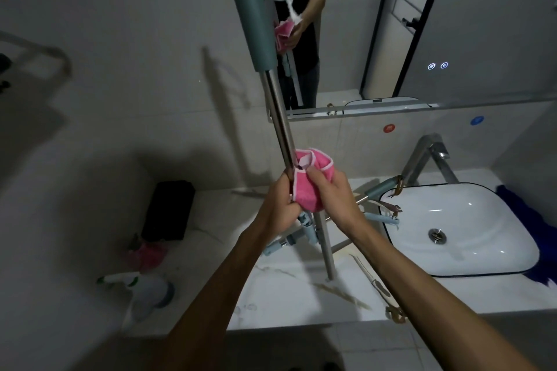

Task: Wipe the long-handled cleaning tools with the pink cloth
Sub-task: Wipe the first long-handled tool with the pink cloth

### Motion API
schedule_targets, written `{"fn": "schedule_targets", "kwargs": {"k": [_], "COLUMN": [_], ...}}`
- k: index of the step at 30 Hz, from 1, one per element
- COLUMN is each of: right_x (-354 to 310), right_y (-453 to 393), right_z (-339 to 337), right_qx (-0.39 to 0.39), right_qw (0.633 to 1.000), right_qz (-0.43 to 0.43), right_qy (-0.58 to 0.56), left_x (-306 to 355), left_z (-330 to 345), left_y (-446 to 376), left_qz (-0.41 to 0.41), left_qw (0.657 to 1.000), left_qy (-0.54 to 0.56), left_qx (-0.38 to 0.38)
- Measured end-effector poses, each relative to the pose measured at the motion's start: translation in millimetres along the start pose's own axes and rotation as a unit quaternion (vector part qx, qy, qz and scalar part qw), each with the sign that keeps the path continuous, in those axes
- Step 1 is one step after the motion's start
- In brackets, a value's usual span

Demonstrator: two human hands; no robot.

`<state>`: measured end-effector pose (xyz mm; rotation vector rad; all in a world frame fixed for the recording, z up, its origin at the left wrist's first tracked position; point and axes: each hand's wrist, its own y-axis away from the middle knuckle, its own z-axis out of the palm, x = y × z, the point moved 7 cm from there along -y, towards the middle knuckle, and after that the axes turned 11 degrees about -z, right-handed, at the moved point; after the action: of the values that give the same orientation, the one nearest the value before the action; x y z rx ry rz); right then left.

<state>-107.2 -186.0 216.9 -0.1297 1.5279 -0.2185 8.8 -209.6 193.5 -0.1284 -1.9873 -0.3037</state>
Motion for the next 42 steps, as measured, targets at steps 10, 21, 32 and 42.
{"fn": "schedule_targets", "kwargs": {"k": [10,21,32,42], "right_x": [32,25,24,31], "right_y": [10,15,13,21], "right_z": [-28,-22,-25,-10], "right_qx": [0.043,0.043,0.119,-0.081], "right_qw": [0.991,0.995,0.993,0.993], "right_qz": [-0.023,-0.038,-0.002,0.009], "right_qy": [0.125,0.087,0.024,0.091], "left_x": [-16,-12,-7,-12], "left_z": [14,-18,-13,-37], "left_y": [12,-1,12,10], "left_qz": [-0.008,0.011,0.03,0.052], "left_qw": [1.0,0.988,0.985,0.98], "left_qy": [0.016,0.11,0.141,0.069], "left_qx": [0.012,0.112,0.091,0.178]}}
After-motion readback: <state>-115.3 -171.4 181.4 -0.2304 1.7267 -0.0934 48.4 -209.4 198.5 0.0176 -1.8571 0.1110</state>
